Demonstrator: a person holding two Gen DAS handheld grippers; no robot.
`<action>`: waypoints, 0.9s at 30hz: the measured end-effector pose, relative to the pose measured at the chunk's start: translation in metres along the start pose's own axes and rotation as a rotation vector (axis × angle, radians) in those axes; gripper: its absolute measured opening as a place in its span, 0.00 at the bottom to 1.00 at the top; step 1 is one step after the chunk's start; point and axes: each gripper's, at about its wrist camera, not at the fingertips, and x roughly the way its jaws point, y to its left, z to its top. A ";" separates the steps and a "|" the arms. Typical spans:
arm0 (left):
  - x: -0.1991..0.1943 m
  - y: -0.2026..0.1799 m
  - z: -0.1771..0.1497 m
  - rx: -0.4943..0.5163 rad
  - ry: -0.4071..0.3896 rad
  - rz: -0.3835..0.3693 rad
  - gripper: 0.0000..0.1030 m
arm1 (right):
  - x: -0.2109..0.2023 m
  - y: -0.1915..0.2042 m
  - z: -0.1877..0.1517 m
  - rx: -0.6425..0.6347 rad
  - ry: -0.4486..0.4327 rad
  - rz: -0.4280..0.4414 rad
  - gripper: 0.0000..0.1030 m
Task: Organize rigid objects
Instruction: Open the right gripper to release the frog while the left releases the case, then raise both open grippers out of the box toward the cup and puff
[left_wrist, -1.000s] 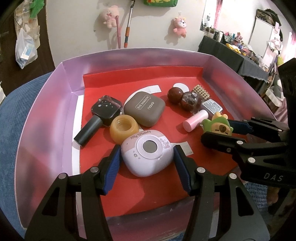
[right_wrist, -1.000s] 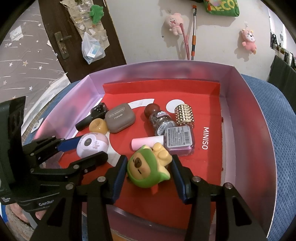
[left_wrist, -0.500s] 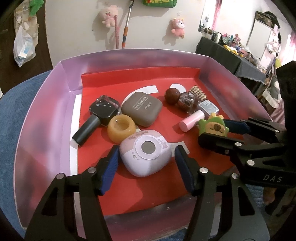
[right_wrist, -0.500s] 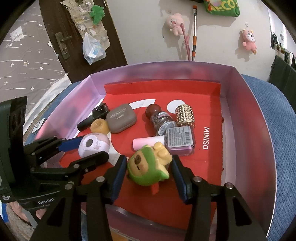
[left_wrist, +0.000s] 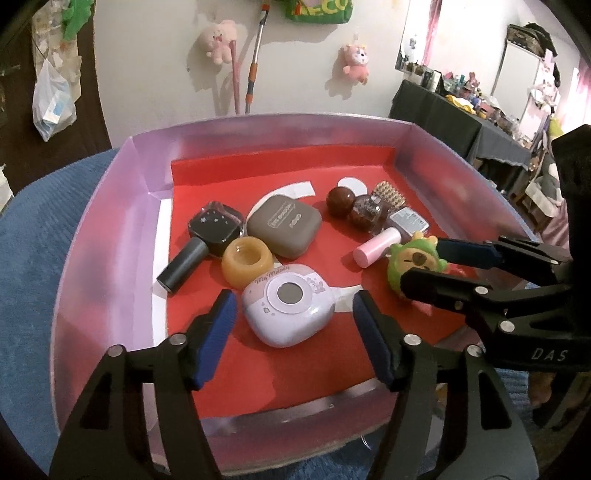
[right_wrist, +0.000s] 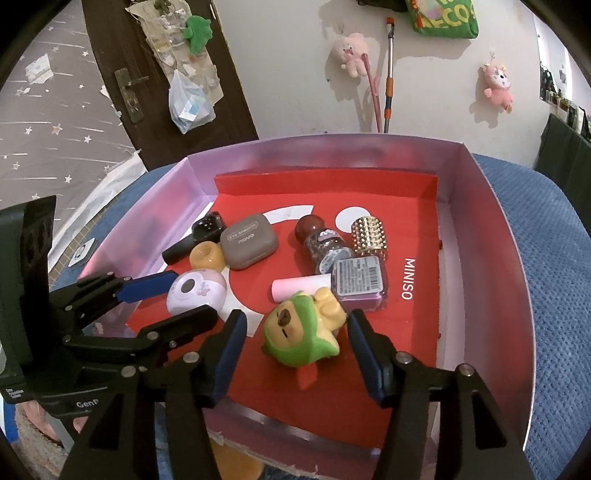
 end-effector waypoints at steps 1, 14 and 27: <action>-0.003 -0.001 0.000 0.003 -0.006 0.006 0.63 | -0.002 0.001 0.000 -0.001 -0.002 0.003 0.60; -0.028 0.003 0.001 -0.024 -0.058 0.003 0.77 | -0.031 0.008 -0.005 -0.018 -0.059 0.035 0.71; -0.044 0.000 -0.006 -0.015 -0.085 0.011 0.78 | -0.057 0.018 -0.015 -0.059 -0.113 0.058 0.96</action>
